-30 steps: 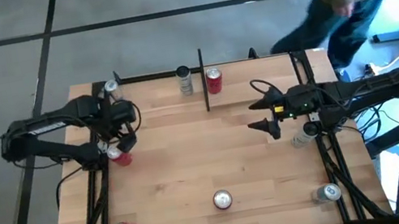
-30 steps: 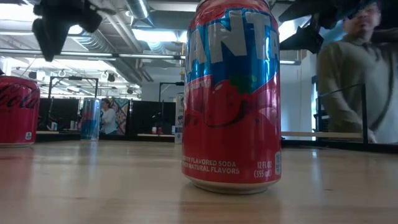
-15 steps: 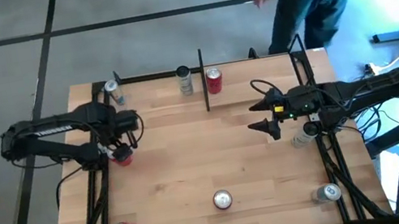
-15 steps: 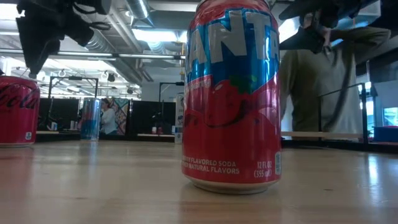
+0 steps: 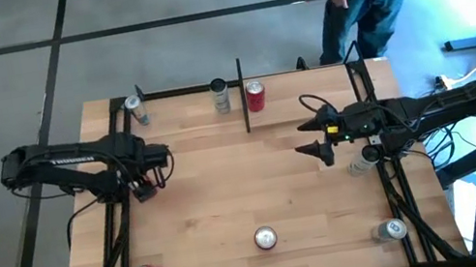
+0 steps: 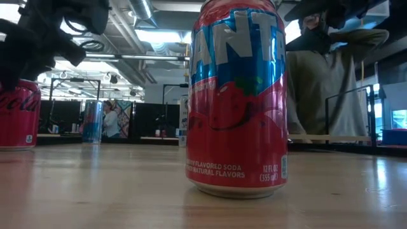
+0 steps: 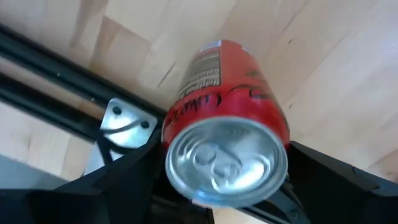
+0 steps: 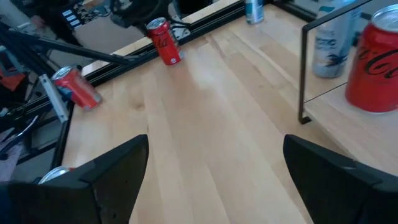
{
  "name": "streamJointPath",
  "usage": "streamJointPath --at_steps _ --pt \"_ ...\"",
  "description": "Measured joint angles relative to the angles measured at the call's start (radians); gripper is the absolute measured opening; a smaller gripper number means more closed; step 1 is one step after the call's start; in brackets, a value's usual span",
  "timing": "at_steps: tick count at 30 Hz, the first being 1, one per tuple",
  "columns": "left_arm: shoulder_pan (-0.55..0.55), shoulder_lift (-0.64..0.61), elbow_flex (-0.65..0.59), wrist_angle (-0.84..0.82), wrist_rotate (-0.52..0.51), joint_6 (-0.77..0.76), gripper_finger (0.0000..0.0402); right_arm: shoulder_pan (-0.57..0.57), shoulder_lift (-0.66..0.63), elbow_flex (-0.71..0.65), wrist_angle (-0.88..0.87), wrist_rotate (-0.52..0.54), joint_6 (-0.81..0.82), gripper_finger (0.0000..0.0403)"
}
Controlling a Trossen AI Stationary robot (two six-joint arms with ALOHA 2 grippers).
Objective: Place canned beverage on shelf
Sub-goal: Put the red-black soda can on the shelf aligned with other red-black soda can
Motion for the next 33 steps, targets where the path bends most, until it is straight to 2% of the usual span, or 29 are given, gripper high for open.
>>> streamJointPath --at_steps 4,9,14,20,28,33 --pt "0.0 0.001 -0.024 0.023 0.002 0.025 0.0323 0.0 0.0 0.0 0.0 0.014 0.0 0.036" --pt "0.001 0.001 -0.015 0.032 0.017 0.026 0.0266 0.0 0.0 0.0 -0.004 0.027 0.0 0.036" --pt "-0.003 0.021 0.091 0.039 0.074 -0.034 0.0257 0.0 0.0 0.0 -0.005 0.05 0.0 0.036" --pt "-0.043 0.139 0.381 0.041 0.053 -0.085 0.0257 0.0 0.003 0.0 0.004 0.029 -0.002 0.036" --pt "-0.099 0.459 0.85 0.026 0.032 -0.028 0.0257 0.001 0.075 0.0 0.161 -0.131 -0.08 0.036" --pt "-0.12 0.633 1.099 -0.009 0.028 0.006 0.0257 0.001 0.137 0.007 0.251 -0.178 -0.138 0.036"
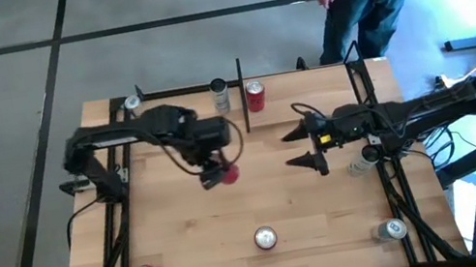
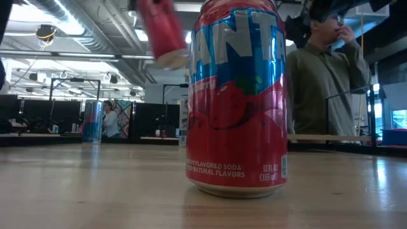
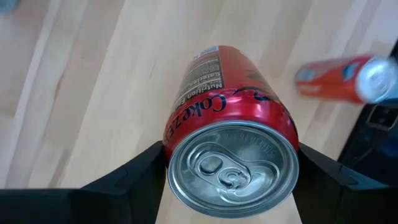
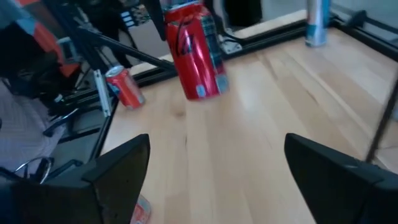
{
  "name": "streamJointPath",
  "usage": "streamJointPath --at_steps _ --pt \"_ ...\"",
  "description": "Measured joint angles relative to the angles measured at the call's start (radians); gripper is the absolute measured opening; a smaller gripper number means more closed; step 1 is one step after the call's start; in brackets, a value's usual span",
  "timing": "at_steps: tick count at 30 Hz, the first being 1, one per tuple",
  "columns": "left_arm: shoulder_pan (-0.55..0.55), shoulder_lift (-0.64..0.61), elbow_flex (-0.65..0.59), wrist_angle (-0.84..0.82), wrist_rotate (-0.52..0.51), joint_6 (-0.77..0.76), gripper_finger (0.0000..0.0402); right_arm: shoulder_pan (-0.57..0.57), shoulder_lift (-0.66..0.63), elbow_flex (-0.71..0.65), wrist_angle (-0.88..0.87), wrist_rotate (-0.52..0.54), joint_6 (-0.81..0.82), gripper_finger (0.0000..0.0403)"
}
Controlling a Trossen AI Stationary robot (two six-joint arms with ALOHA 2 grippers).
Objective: Place canned beverage on shelf
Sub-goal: Put the red-black soda can on the shelf aligned with other red-black soda can
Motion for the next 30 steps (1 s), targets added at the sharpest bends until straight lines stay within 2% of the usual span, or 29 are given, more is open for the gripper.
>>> streamJointPath --at_steps 3,6,9,12,23,30 --pt "-0.003 0.077 0.113 -0.034 0.0 -0.001 0.0257 0.016 0.042 0.034 0.0 -0.007 -0.036 0.036" --pt "0.0 0.131 0.185 -0.04 -0.004 -0.025 0.0257 0.051 0.085 0.077 -0.001 0.054 -0.105 0.036" --pt "0.005 0.168 0.208 -0.031 -0.021 -0.051 0.0257 0.083 0.132 0.114 -0.027 0.144 -0.163 0.036" --pt "0.005 0.211 0.207 -0.03 -0.04 -0.045 0.0257 0.102 0.157 0.121 -0.078 0.19 -0.18 0.036" --pt "-0.01 0.421 0.207 0.084 -0.05 0.05 0.0257 0.216 0.162 0.122 -0.477 0.366 0.007 0.036" --pt "-0.01 0.503 0.207 0.113 -0.052 0.083 0.0257 0.313 0.162 0.122 -0.554 0.453 0.124 0.036"
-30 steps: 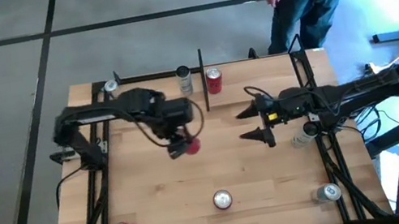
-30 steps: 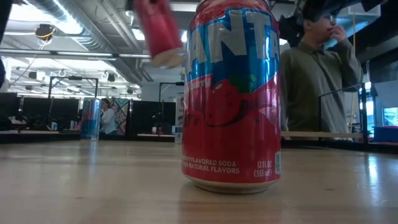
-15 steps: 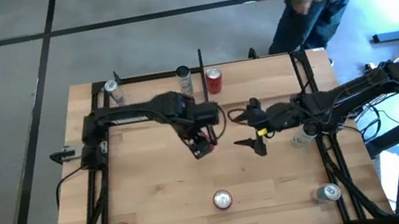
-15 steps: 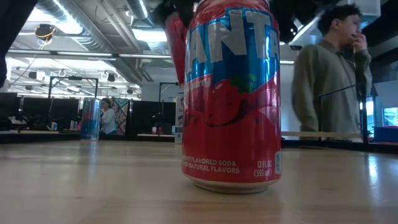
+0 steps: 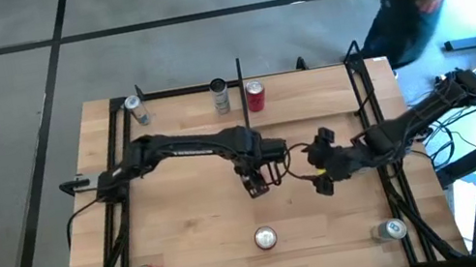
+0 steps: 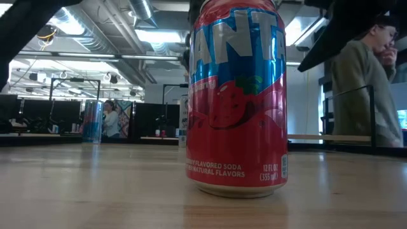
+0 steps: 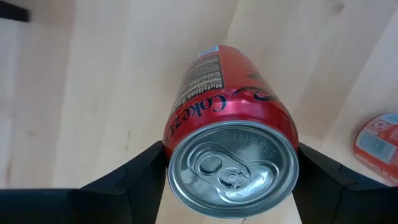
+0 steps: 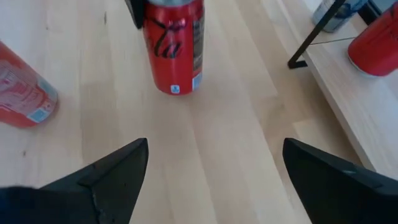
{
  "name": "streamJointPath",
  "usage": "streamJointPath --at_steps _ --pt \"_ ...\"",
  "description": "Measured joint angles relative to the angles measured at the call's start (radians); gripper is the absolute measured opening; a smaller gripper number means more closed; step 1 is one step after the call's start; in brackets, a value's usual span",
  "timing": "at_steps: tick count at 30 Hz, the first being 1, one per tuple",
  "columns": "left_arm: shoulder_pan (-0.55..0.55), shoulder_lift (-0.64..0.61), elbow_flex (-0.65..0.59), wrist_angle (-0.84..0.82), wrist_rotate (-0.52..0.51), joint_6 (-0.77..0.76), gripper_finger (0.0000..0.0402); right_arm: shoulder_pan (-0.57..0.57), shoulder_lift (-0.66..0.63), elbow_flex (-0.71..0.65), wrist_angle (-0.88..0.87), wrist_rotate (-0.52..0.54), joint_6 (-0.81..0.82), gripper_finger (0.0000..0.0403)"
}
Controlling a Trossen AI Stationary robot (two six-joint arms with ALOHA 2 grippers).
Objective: Place canned beverage on shelf
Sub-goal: Put the red-black soda can on the shelf aligned with other red-black soda can
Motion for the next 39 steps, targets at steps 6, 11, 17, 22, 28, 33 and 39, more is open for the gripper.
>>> streamJointPath --at_steps 6,11,17,22,28,33,39 --pt "-0.007 0.021 0.002 0.014 0.024 0.018 0.0283 0.045 0.0 0.0 0.003 0.043 0.067 0.036" --pt "-0.013 0.021 -0.001 0.027 0.05 0.018 0.0343 0.053 0.0 0.0 0.007 0.045 0.074 0.036" --pt "-0.022 0.02 0.068 -0.034 0.116 0.027 0.0364 0.052 0.001 0.0 0.028 0.046 0.073 0.036" --pt "-0.074 0.002 0.179 -0.205 0.027 0.089 0.0362 0.052 0.001 0.0 0.138 0.046 0.039 0.036" --pt "-0.141 -0.13 0.133 -0.178 -0.045 0.154 0.0361 0.052 0.051 0.0 0.355 0.061 -0.025 0.036" --pt "-0.188 -0.314 -0.057 -0.082 -0.159 0.143 0.0361 0.033 0.166 0.0 0.525 0.058 -0.091 0.036" --pt "-0.25 -0.659 -0.488 0.127 -0.159 0.038 0.0362 -0.07 0.302 0.026 0.64 -0.027 -0.092 0.036"
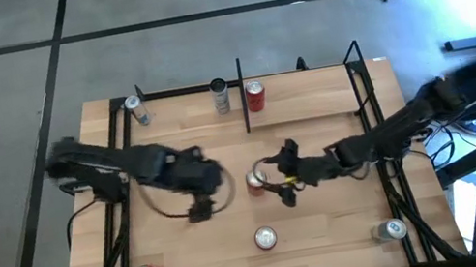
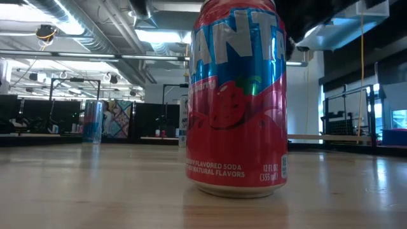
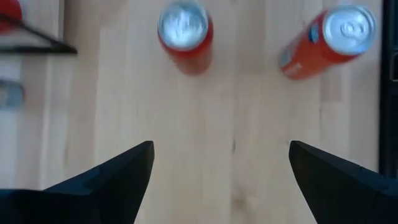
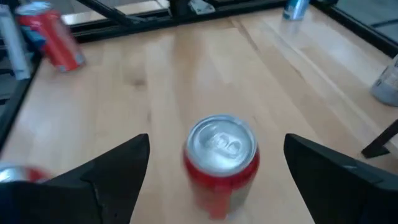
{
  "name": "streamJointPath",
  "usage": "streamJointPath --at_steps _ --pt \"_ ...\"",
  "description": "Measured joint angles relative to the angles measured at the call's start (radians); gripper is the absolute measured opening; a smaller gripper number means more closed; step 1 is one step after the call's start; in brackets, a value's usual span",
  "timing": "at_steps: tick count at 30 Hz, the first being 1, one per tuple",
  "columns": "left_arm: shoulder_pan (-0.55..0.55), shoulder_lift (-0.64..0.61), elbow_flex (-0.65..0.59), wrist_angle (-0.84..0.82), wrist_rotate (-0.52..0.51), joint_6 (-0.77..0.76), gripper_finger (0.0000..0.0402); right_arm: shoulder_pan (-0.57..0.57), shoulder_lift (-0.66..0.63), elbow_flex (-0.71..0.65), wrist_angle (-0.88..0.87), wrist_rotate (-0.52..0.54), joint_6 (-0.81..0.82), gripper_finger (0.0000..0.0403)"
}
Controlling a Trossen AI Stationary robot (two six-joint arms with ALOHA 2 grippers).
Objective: Place canned beverage on shelf
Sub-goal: Put the red-black soda can on the shelf aligned with other red-black soda can
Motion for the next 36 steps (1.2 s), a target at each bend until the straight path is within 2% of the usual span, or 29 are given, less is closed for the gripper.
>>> streamJointPath --at_steps 3,6,9,13,20,25,28,32,36 --pt "-0.032 -0.185 -0.208 0.088 0.0 -0.112 0.0362 -0.044 0.062 0.046 0.003 -0.052 -0.004 0.036" --pt "-0.061 -0.345 -0.359 0.154 0.0 -0.219 0.0362 -0.068 0.123 0.085 0.006 -0.08 -0.026 0.036" --pt "-0.083 -0.467 -0.449 0.206 -0.001 -0.297 0.0362 -0.079 0.181 0.111 0.003 -0.067 -0.027 0.036" --pt "-0.093 -0.567 -0.493 0.23 -0.012 -0.336 0.0362 -0.083 0.242 0.121 0.001 -0.058 -0.021 0.036" --pt "-0.093 -0.617 -0.497 0.249 -0.049 -0.304 0.0362 -0.082 0.283 0.121 -0.008 -0.063 0.023 0.0352" --pt "-0.093 -0.611 -0.497 0.249 -0.052 -0.238 0.0362 -0.082 0.279 0.121 -0.005 -0.059 0.033 0.0279" --pt "-0.093 -0.606 -0.497 0.25 -0.049 -0.235 0.0362 -0.082 0.263 0.119 -0.016 -0.073 0.051 0.0278" --pt "-0.093 -0.607 -0.497 0.256 -0.047 -0.255 0.0362 -0.1 0.181 0.118 -0.05 -0.093 0.047 0.0278" --pt "-0.093 -0.607 -0.497 0.262 -0.053 -0.256 0.0362 -0.17 0.053 0.119 -0.155 -0.14 -0.02 0.0278"
